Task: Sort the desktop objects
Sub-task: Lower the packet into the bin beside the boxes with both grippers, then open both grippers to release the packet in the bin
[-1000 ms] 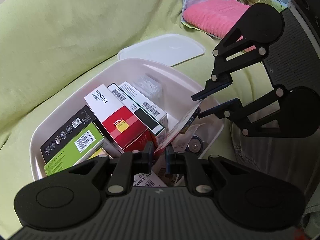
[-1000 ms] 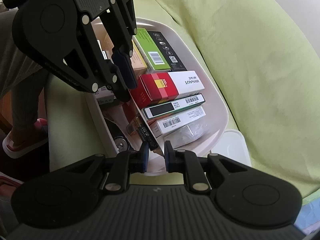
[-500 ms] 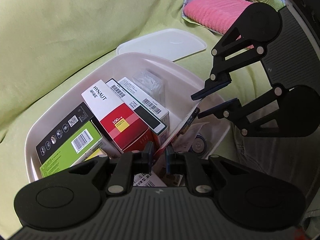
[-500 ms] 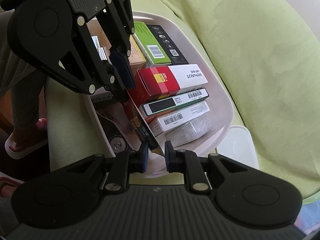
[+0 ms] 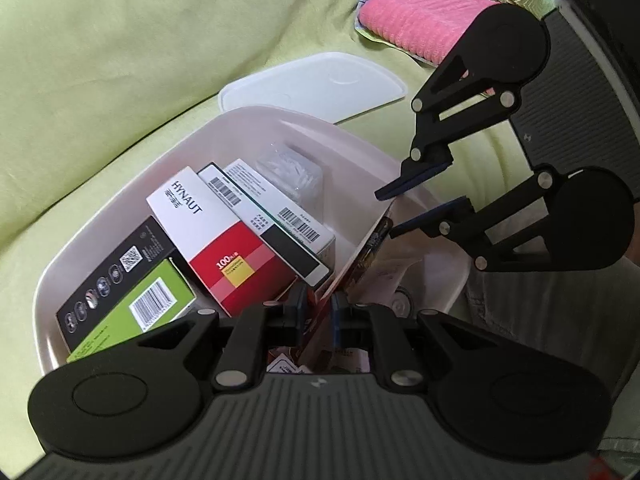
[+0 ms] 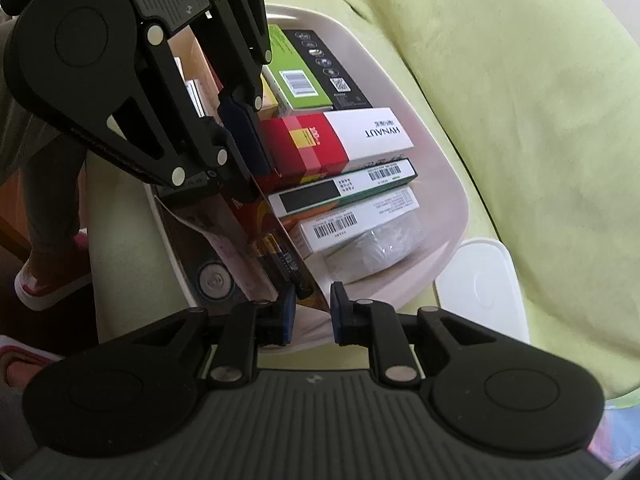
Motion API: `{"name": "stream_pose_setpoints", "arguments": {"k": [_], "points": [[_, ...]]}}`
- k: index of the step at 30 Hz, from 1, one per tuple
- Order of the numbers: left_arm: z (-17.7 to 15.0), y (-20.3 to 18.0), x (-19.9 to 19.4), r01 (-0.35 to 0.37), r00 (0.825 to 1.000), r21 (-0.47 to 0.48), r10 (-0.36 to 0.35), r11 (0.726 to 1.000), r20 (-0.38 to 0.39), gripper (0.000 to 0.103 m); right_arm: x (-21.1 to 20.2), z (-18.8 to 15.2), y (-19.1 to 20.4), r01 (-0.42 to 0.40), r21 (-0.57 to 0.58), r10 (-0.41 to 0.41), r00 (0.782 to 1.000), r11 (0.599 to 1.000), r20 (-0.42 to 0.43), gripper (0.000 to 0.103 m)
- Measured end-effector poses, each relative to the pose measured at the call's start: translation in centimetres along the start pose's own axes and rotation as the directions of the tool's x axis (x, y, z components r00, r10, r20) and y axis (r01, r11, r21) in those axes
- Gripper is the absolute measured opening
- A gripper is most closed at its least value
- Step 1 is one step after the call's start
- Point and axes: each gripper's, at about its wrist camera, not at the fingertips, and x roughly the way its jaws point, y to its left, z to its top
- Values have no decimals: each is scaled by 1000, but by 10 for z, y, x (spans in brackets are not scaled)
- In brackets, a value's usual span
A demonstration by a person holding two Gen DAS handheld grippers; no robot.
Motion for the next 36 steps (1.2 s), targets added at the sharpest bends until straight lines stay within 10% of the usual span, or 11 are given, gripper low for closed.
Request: {"name": "stream_pose_setpoints", "arguments": {"k": [36], "points": [[-18,-10,-48,-116,992,-128,122,985,35,12,-33,4,9,73,124,-77,997,990,30,10]]}}
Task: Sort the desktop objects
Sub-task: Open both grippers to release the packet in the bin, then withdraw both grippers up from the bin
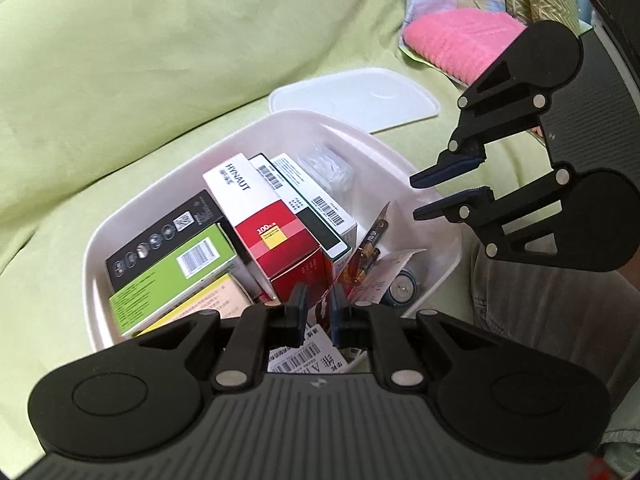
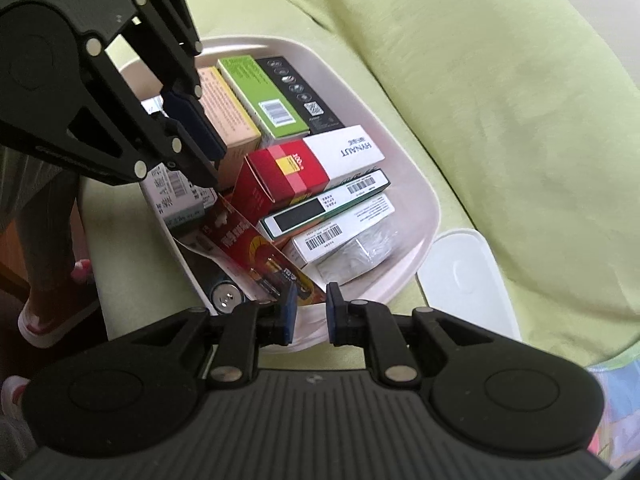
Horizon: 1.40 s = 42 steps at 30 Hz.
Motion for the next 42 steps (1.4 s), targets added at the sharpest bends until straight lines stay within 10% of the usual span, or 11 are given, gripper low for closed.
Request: {"name": "stream_pose_setpoints", "arguments": {"k": [13,29,42], "points": [[-6,1,-30,-36,998,-76,40,996,45,44,-20,-1,3,24,70,-27,999,997,39,31],[-8,12,-47,-59,998,-143,62,988,16,78,-28,-1,-22,-117,362,80,990,925,114,100],[-9,30,-44,-82,997,-179,83,980,-1,91,-14,-16,-47,-192,548,140,981,814,134,102]]}}
